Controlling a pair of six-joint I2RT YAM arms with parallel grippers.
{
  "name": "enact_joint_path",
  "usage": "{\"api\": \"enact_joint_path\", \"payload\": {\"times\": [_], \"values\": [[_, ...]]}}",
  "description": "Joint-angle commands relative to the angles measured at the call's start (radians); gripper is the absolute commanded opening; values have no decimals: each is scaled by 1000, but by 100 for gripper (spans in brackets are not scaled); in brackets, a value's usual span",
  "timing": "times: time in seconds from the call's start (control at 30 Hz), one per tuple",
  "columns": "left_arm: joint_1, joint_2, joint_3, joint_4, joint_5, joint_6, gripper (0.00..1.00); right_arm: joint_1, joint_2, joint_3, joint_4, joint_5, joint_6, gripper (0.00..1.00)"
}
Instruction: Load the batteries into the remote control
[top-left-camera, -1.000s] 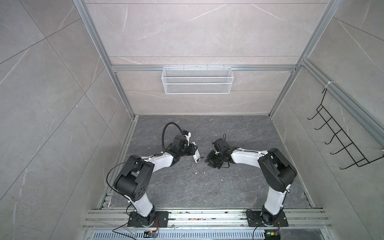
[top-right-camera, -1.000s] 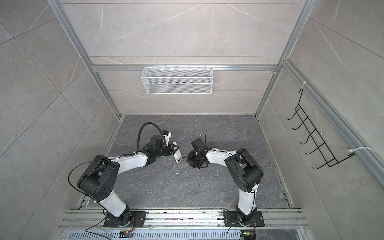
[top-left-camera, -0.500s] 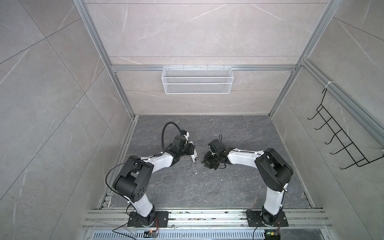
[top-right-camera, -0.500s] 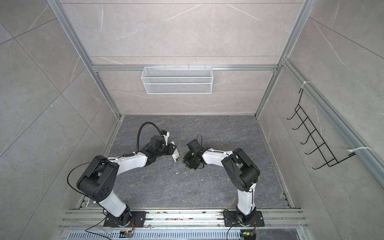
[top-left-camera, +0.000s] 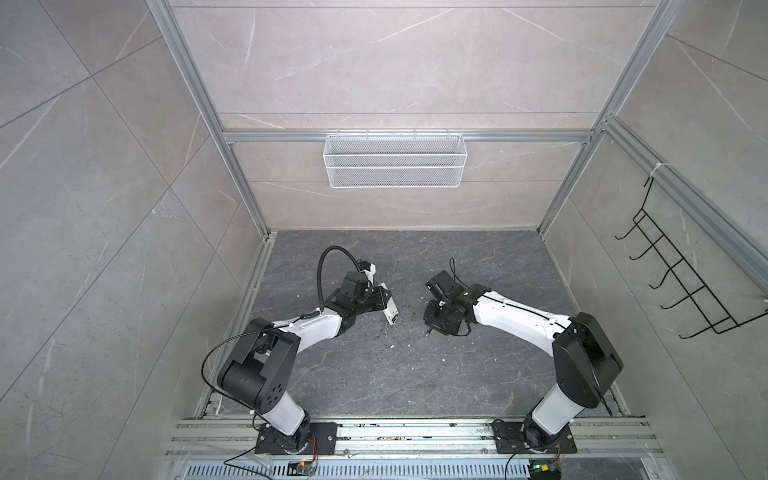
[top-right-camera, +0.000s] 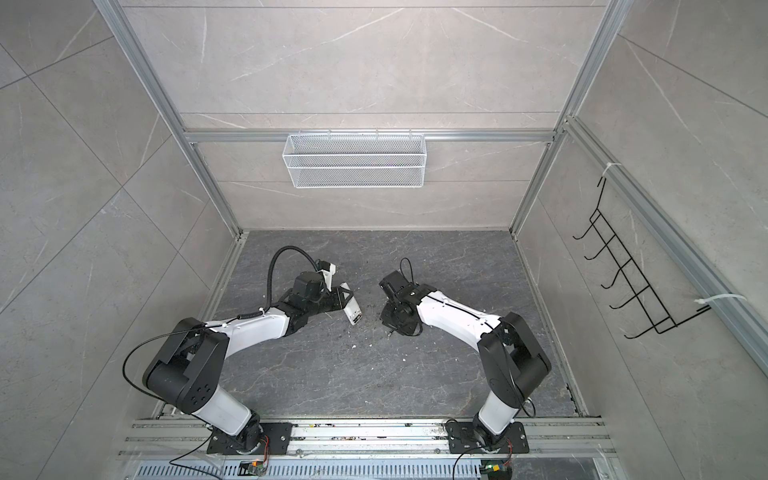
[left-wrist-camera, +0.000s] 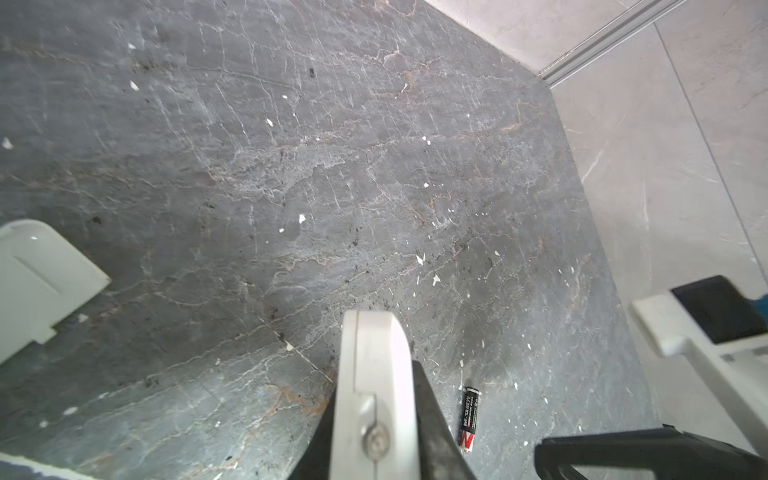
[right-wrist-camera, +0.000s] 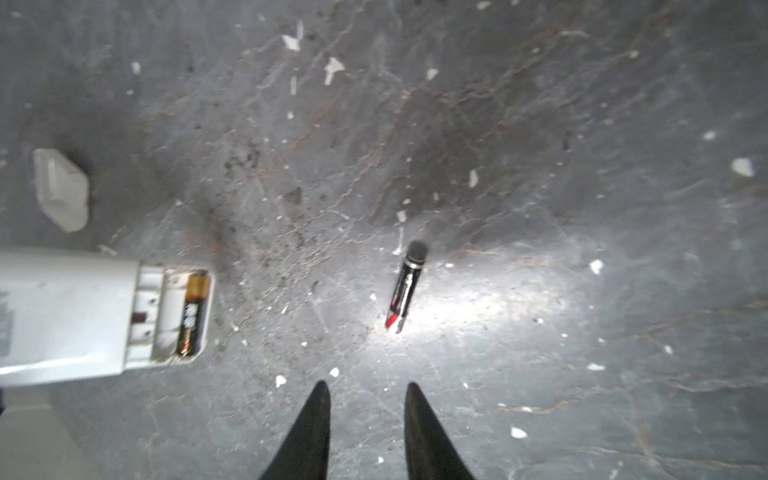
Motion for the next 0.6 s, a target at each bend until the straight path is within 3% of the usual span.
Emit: {"api": "enact_joint_path", "payload": {"times": [0.0,0.57], "values": [[11,-23,-8,96,60,-60,0,-1,74,55,-140,61,62,31],[14,13,-18,214,160,-156,0,-2,214,96,-90,31,165,26]]}}
